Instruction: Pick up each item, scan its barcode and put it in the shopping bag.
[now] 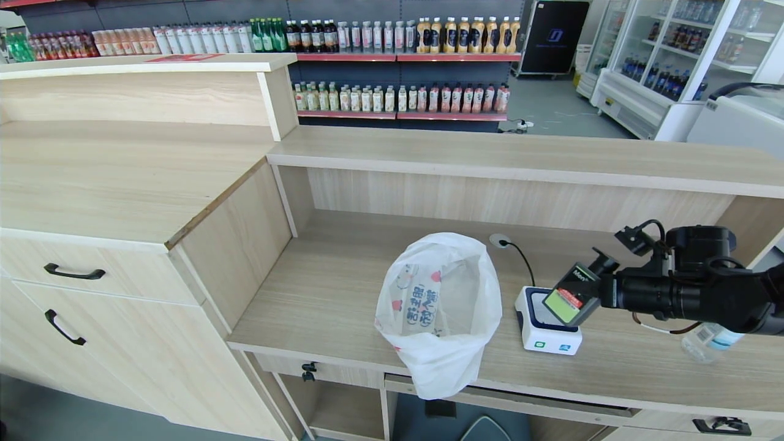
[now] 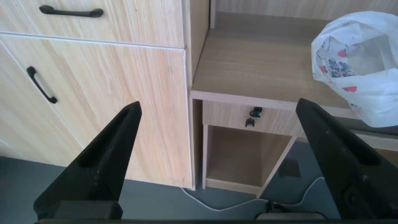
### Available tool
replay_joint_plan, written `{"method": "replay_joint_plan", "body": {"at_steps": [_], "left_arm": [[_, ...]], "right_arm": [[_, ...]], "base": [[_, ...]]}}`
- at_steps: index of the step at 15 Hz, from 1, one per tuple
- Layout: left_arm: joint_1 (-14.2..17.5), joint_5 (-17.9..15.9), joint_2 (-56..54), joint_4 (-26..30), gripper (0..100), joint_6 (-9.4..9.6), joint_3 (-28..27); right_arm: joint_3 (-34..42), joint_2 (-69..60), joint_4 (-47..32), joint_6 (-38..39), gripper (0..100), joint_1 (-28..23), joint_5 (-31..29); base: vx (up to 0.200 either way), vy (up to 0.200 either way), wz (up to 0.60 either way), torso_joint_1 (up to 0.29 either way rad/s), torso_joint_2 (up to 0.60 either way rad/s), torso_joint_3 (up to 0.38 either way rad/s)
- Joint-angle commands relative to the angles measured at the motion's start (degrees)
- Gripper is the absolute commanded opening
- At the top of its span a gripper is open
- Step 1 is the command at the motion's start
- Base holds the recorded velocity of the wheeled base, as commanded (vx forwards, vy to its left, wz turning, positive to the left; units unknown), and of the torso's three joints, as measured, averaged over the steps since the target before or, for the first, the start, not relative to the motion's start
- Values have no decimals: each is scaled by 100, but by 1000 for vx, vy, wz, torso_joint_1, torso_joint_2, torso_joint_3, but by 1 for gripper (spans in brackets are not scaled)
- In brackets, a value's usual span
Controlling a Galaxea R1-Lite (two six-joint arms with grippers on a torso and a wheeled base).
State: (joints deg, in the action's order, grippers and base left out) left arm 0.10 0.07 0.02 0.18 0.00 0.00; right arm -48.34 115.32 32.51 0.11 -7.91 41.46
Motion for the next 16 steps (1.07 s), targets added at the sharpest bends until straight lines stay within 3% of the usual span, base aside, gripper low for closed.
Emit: {"method": "replay_joint_plan", "body": {"at_steps": [1,5,7,10,12,14,16], "left_arm": [[8,1,-2,-1,100,0,0],[-1,1,-2,-1,100,0,0],[-1,1,-2,-1,100,0,0],[-1,1,-2,-1,100,0,0],[-1,1,-2,-1,100,0,0],[-1,1,-2,-1,100,0,0],[8,1,-2,-1,100,0,0]], "right_arm": [[17,17,97,-2,0,18,2],[-9,-1,133,24,0,18,2],[52,-660,141,-152,0,44,-15],[694,-2040,141,-2366,0,-466,-753],[1212,-2673,177,-3623,0,-993,-824],[1239,-2752,484,-3957,0,-1107,-815],[1019,-2647,642,-3922,0,-554,-868]], "base": [[0,0,0,0,0,0],[0,0,0,0,0,0],[0,0,0,0,0,0],[0,0,0,0,0,0],[0,0,0,0,0,0],[0,0,0,0,0,0],[0,0,300,4,1,1]]}}
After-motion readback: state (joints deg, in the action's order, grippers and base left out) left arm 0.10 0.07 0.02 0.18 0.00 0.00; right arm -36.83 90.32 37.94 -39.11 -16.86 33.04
